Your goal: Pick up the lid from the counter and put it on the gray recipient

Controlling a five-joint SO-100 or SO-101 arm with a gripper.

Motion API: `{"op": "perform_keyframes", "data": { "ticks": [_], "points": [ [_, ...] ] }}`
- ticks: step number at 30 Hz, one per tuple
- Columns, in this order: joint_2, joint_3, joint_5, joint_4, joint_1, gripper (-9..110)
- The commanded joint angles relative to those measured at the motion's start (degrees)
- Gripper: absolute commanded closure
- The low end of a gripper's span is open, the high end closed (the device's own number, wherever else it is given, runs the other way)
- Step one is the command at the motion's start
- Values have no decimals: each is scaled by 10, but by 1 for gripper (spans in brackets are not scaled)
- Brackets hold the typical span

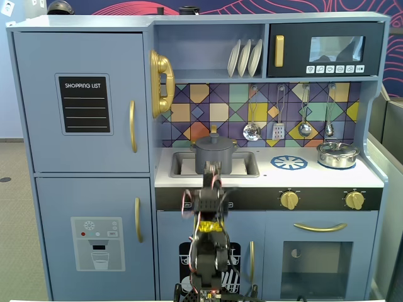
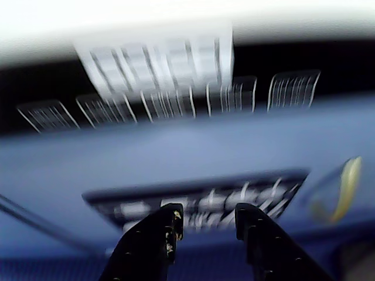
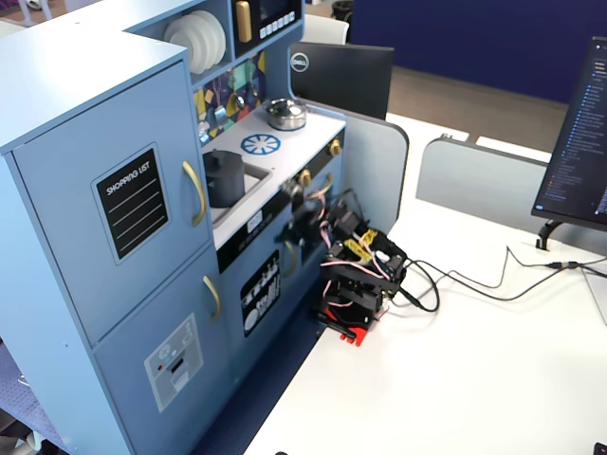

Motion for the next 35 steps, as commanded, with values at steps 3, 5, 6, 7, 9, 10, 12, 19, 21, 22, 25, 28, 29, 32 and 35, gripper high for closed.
{"op": "perform_keyframes", "data": {
  "ticks": [3, 5, 6, 7, 9, 10, 12, 19, 21, 22, 25, 28, 29, 32, 35],
  "points": [
    [33, 142, 13, -33, -10, 101],
    [26, 142, 46, 34, -14, 101],
    [31, 142, 47, 77, -17, 101],
    [33, 142, 42, 117, -18, 101],
    [33, 143, 31, 192, -20, 100],
    [33, 143, 27, 226, -22, 100],
    [33, 143, 2, 286, -21, 100],
    [33, 142, 22, 287, -4, 97],
    [33, 142, 22, 287, -4, 97],
    [33, 142, 22, 287, -4, 97],
    [33, 142, 22, 287, -4, 97],
    [33, 142, 22, 287, -4, 97],
    [33, 142, 22, 287, -4, 97],
    [33, 142, 22, 287, -4, 97],
    [33, 142, 22, 287, -4, 97]
  ]
}}
